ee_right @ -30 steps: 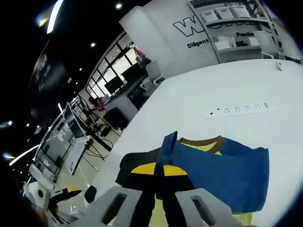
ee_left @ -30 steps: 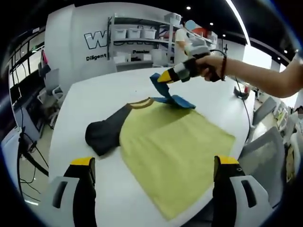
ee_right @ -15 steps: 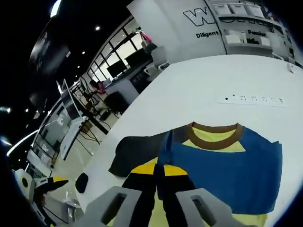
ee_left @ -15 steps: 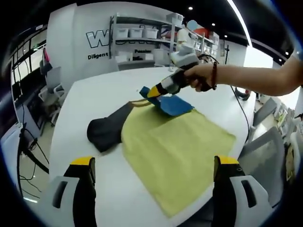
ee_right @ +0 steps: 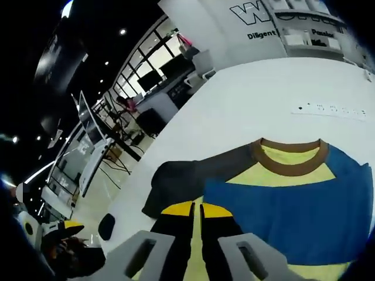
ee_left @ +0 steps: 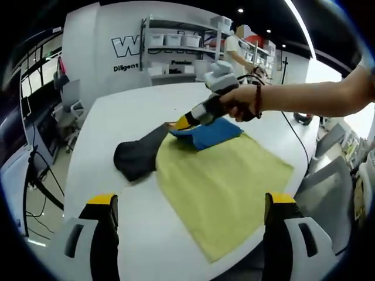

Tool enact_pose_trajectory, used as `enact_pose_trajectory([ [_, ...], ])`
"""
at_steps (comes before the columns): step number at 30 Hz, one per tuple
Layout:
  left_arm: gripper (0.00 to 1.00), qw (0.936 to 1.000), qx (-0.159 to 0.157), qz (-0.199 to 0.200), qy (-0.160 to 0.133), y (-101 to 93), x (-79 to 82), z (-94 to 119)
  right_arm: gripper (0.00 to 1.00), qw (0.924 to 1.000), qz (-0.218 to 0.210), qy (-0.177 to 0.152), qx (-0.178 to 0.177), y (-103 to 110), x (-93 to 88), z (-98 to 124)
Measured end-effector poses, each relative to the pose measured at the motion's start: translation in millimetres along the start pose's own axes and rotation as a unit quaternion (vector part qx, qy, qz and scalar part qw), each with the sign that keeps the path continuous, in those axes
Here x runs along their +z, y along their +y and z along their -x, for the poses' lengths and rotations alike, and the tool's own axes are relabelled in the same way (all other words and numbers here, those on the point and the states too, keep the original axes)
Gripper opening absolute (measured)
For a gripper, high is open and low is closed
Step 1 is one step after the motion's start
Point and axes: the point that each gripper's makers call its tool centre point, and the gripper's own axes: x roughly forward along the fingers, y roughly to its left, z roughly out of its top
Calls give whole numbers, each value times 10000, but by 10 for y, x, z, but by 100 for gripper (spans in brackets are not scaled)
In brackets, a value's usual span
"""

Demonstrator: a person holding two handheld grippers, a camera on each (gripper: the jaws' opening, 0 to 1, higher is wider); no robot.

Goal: Fold the garment on the visible template until the final outline fits inside the template.

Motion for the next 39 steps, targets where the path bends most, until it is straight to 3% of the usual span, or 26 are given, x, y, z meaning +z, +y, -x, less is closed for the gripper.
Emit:
enact_pose_trajectory([
  [4, 99, 10000, -11, -12, 18, -8, -3, -7, 16, 9992, 155, -74, 363, 166, 45, -4],
  [6, 99, 10000, -39, -13, 16, -20, 10, -20, 18, 9986, 156, -148, 477, 222, 93, 46],
  [9, 99, 10000, -48, -34, -12, -30, 37, -30, 21, 9979, 469, -228, 374, 154, 121, 161],
  [10, 99, 10000, -46, -23, -39, -36, 55, -35, 27, 9966, 700, -359, 262, 62, 145, 254],
  [11, 99, 10000, -51, -43, -42, -47, 66, -47, 32, 9961, 747, -473, 70, -114, 146, 404],
  [13, 99, 10000, -56, -52, -35, -52, 67, -61, 40, 9952, 790, -566, -59, -250, 151, 509],
  [22, 99, 9999, -98, -31, -50, -81, 92, -95, 57, 9925, 775, -729, -603, -787, 137, 886],
  [26, 99, 9999, -32, 44, -96, -49, 111, -105, 58, 9898, 708, -846, -899, -1019, 126, 1050],
  [33, 99, 9999, -1, -3, -102, -71, 130, -95, 58, 9890, 526, -781, -1143, -1283, 1, 1208],
  [39, 99, 10000, 5, -52, -76, -81, 132, -97, 47, 9851, 409, -623, -1548, -1587, -205, 1347],
])
